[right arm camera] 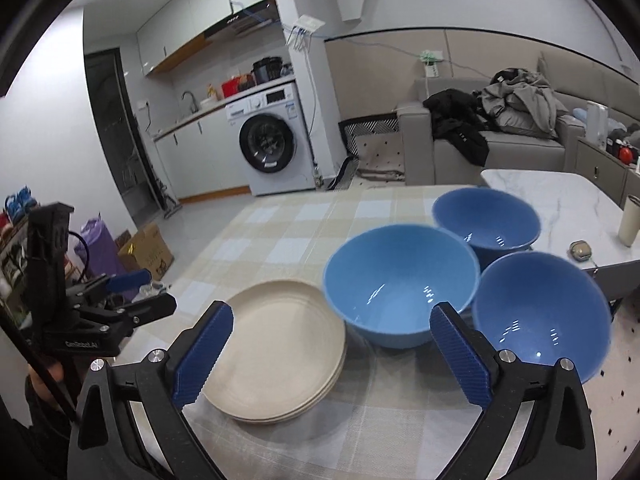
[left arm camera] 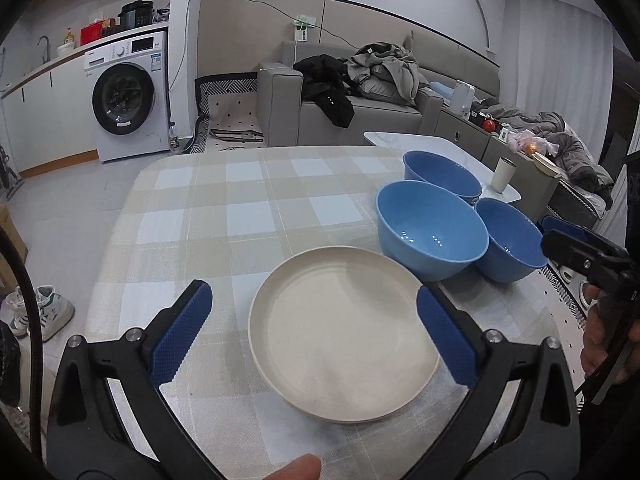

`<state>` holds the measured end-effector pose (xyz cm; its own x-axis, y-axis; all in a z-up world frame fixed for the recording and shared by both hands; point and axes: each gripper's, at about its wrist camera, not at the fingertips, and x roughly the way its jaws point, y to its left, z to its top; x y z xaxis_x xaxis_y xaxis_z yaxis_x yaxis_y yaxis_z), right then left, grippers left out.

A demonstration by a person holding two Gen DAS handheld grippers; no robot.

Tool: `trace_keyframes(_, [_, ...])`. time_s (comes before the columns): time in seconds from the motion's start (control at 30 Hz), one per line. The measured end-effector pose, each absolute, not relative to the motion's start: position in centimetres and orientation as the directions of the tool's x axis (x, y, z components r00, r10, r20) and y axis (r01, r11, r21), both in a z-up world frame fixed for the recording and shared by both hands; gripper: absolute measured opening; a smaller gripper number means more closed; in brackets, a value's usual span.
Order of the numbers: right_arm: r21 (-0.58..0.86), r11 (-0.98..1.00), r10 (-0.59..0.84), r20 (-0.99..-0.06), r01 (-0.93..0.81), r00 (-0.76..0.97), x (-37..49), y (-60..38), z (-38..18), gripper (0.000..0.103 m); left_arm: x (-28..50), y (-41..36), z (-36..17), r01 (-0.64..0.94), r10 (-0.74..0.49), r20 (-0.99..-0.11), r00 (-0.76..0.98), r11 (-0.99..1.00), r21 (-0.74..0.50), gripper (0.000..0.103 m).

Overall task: Organize plates and bowls
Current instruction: 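Move both grippers toward the blue bowls beside the plate stack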

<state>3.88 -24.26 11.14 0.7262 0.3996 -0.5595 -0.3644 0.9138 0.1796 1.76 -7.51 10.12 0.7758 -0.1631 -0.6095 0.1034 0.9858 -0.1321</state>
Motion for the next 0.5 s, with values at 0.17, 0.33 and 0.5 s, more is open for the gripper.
trace_keyframes(0.17, [0.227,0.916,0.4,-0.505,-0.33,0.765,3.2,-27.8,14.3,0.102,3.0,-9.0,11.6,0.124,-0.195,-0.612,0.766,0.98,-0.158,0.102])
trace_keyframes(0.33, [0.219,0.931,0.364,-0.489,-0.293,0.793,2.9,-30.3,16.5,0.102,4.9,-10.6,12.5,0.147,-0.224,-0.62,0.752,0.974,-0.174,0.102])
trace_keyframes(0.5, [0.236,0.935,0.348,-0.472,-0.264,0.81,3.0,-32.6,18.3,0.102,6.7,-12.3,13.6,0.168,-0.248,-0.618,0.746,0.968,-0.184,0.102])
